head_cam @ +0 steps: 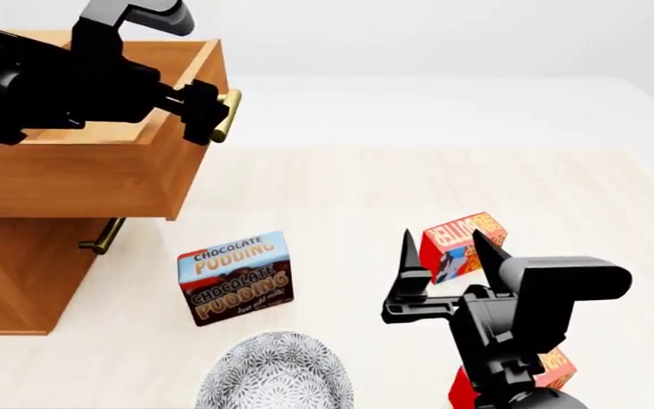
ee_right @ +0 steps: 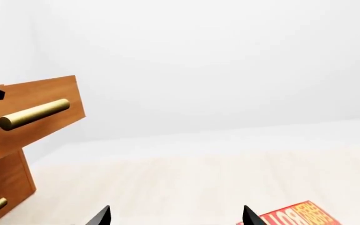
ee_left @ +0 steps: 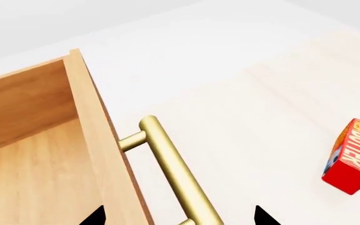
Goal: Put the butter at the front in the top drawer of the cabinet and close it.
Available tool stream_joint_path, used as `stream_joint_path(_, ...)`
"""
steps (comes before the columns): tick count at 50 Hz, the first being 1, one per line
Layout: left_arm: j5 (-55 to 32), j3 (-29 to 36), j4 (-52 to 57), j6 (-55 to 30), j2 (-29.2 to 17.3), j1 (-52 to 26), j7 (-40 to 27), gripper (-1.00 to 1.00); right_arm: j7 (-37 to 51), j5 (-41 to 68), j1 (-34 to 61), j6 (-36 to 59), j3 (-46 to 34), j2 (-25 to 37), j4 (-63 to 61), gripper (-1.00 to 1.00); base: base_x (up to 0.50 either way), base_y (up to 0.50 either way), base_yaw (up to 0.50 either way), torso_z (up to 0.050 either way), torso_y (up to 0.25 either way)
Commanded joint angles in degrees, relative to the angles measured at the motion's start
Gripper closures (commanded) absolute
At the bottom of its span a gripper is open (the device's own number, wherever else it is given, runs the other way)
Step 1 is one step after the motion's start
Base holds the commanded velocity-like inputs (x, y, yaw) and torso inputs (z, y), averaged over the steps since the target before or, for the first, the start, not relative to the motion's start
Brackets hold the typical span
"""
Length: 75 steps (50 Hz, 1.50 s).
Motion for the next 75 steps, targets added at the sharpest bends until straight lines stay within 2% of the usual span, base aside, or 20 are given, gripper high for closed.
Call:
stream_joint_path(1,-3.1,-2.0,1.9,-0.8,1.7,-0.7,0.3,-1.00,-0.2,0.4,-0.6,-0.9,0.2,0.2,0.2,-1.00,0.00,0.00,0.00,0.000,0.000)
stream_joint_path(28,-7.8,-7.2,14.5,-8.5,-4.0,-1.1,-5.8,-1.00,1.7,1.1,-0.9,0.4,-0.8,1.1,-3.5,-1.00,0.00,0.00,0.00,0.000,0.000)
stream_joint_path(34,-10.5,-10.9,21.0,-12.6,-5.9,-0.8,-10.4,-1.00,2.0,1.2,-1.3,0.2,-0.7,1.4,-4.2,-1.00,0.00,0.00,0.00,0.000,0.000)
stream_joint_path(42,-20.4,-23.1,40.7,-23.5,-7.6,3.4,-23.2,-1.00,2.1,1.1,-1.4,-0.3,-0.9,1.5,-4.1,-1.00,0.00,0.00,0.00,0.000,0.000)
stream_joint_path(46,-28.8,-32.2,51.1,-28.6,-6.7,8.5,-36.0,-1.00,2.2,1.0,-1.7,-0.7,-0.8,1.6,-4.2,-1.00,0.00,0.00,0.00,0.000,0.000)
stream_joint_path(48,-37.2,-36.4,55.0,-28.6,-6.5,11.2,-45.4,-1.00,2.3,1.0,-1.9,-0.8,-0.8,1.7,-4.3,-1.00,0.00,0.00,0.00,0.000,0.000)
stream_joint_path(52,-49.6,-43.5,62.2,-27.0,-5.9,16.8,-59.7,-1.00,2.8,1.1,-1.9,-0.4,-0.7,2.0,-5.0,-1.00,0.00,0.00,0.00,0.000,0.000)
stream_joint_path(55,-54.7,-47.4,67.6,-24.4,-5.9,20.9,-65.4,-1.00,3.1,1.0,-1.8,-0.3,-0.6,2.2,-5.6,-1.00,0.00,0.00,0.00,0.000,0.000)
stream_joint_path(59,-50.6,-52.0,77.2,-19.6,-6.2,28.0,-64.9,-1.00,3.5,0.9,-1.7,-0.2,-0.6,2.5,-6.2,-1.00,0.00,0.00,0.00,0.000,0.000)
stream_joint_path(64,-37.5,-59.3,90.6,-7.8,-3.3,42.9,-57.9,-1.00,3.9,0.5,-1.5,-0.3,-0.6,2.8,-6.8,-1.00,0.00,0.00,0.00,0.000,0.000)
stream_joint_path(68,-23.9,-59.3,98.3,2.4,-0.7,56.4,-50.3,-1.00,4.0,0.4,-1.3,-0.4,-0.7,2.9,-6.8,-1.00,0.00,0.00,0.00,0.000,0.000)
stream_joint_path(75,-7.6,-54.8,100.3,17.7,2.5,74.5,-41.4,-1.00,4.5,-0.3,-1.2,-0.8,-0.7,3.2,-7.0,-1.00,0.00,0.00,0.00,0.000,0.000)
